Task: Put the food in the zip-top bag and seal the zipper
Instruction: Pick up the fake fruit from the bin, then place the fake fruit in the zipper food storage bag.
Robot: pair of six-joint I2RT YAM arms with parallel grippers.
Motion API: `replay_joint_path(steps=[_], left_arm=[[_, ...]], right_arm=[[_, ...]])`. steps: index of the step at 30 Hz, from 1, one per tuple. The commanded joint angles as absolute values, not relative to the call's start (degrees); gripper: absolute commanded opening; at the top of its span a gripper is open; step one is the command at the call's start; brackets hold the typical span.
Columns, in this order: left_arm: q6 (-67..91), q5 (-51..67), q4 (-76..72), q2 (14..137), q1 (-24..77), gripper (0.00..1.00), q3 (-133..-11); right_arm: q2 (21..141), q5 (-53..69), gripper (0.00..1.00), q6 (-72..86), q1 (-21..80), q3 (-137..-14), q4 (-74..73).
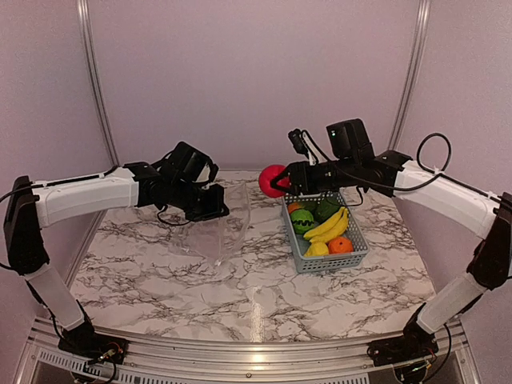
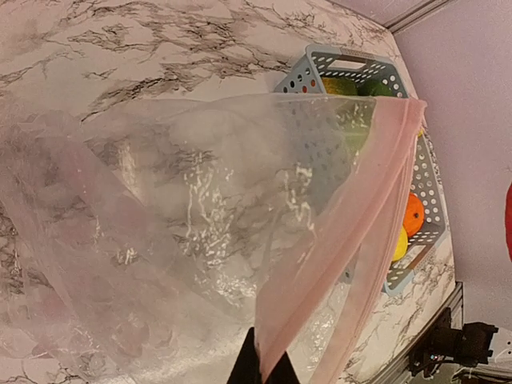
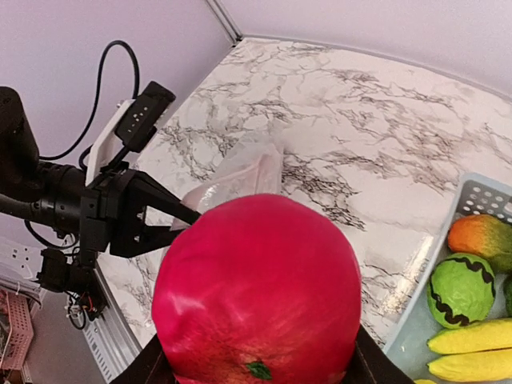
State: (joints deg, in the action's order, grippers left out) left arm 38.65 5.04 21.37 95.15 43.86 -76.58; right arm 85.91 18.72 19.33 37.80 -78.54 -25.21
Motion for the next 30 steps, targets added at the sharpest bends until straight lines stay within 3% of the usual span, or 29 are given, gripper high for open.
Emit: replay_joint_path(steps=[1,11,17,30], left_arm=[[40.5,9.3,19.1,97.2,44.4,0.00,-80.0],[38.6,11.1,16.9,96.3,44.0,0.00,-81.9],[38.7,9.4,15.5,93.9,44.0,0.00,-82.1],[39.8,10.0,11.2,92.0,44.3,0.00,-79.7]], right_arm=[[88.0,27.9,0.34,20.0,40.6,-80.4,-15.1],[95.2,32.2,0.33,20.1,42.6,-83.3,-14.0],[98.3,24.9,0.29,18.8,42.6,-86.3,-21.9],[100.8,18.2,0.32,17.0,42.7,-90.7,-29.3]])
